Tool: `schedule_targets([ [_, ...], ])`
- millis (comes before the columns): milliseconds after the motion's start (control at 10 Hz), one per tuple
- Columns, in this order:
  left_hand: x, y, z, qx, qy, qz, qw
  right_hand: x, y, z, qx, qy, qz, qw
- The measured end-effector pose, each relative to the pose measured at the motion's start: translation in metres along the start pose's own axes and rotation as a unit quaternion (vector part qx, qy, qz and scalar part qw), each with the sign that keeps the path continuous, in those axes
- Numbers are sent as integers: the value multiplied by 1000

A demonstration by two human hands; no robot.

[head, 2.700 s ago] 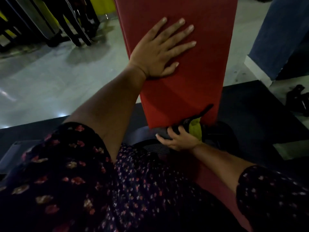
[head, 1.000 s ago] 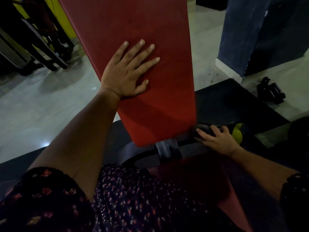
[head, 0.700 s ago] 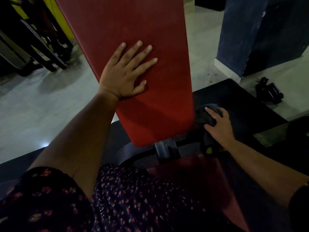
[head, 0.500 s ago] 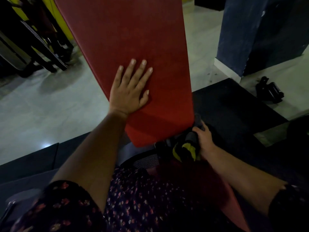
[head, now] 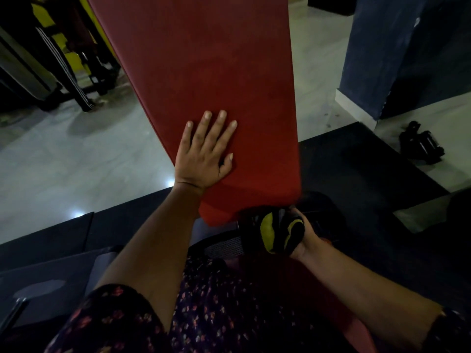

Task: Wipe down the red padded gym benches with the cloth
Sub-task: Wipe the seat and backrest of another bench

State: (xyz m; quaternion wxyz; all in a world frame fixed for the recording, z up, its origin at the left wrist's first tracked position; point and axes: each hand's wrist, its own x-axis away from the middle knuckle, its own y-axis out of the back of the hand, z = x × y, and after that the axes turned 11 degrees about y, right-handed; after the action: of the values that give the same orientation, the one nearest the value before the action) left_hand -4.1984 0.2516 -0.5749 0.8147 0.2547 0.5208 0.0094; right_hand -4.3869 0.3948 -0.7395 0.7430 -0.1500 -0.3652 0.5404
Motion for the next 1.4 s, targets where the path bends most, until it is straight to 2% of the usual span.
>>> schedule_targets([
  [100, -1, 2, 0, -5, -3, 10, 1000, 9, -6, 0, 11, 52, 110, 993],
  [200, 6, 6, 3, -2, -6, 38, 999, 7, 3, -6, -27, 110, 380, 918],
  [300, 13, 12, 12, 0, -35, 62, 997, 7, 13, -16, -5, 12, 366, 931],
  [400, 12, 22, 32, 0, -106, 85, 991, 22, 3, -20, -24, 47, 369, 928],
  [500, 10, 32, 43, -5, -137, 114, 984, 56, -43, 2, -95, 88, 325, 937],
  [600, 24, 56, 60, -23, -132, 188, 973, 65, -102, 29, -122, 9, 225, 967],
  [700, 39, 82, 83, -51, -95, 237, 966, 74, -150, 49, -120, -65, 222, 965],
  [800, 55, 131, 136, -107, -7, 300, 948, 62, -205, 44, -50, -77, 166, 982],
  [900, 67, 168, 173, -140, 52, 331, 932, 55, -236, 31, -9, -52, 148, 988],
  [1000, 82, 227, 221, -198, 149, 377, 893, 64, -288, 26, 106, -19, 262, 959],
  [1100, 88, 260, 248, -223, 224, 401, 860, 78, -334, 27, 205, -2, 330, 921],
  [1200, 91, 287, 278, -241, 306, 401, 829, 79, -402, 10, 302, 22, 346, 888],
  [1300, 95, 302, 299, -248, 346, 388, 817, 74, -445, -8, 364, 57, 344, 863],
  [1400, 110, 325, 329, -278, 391, 398, 782, 74, -494, -23, 482, 153, 374, 777],
])
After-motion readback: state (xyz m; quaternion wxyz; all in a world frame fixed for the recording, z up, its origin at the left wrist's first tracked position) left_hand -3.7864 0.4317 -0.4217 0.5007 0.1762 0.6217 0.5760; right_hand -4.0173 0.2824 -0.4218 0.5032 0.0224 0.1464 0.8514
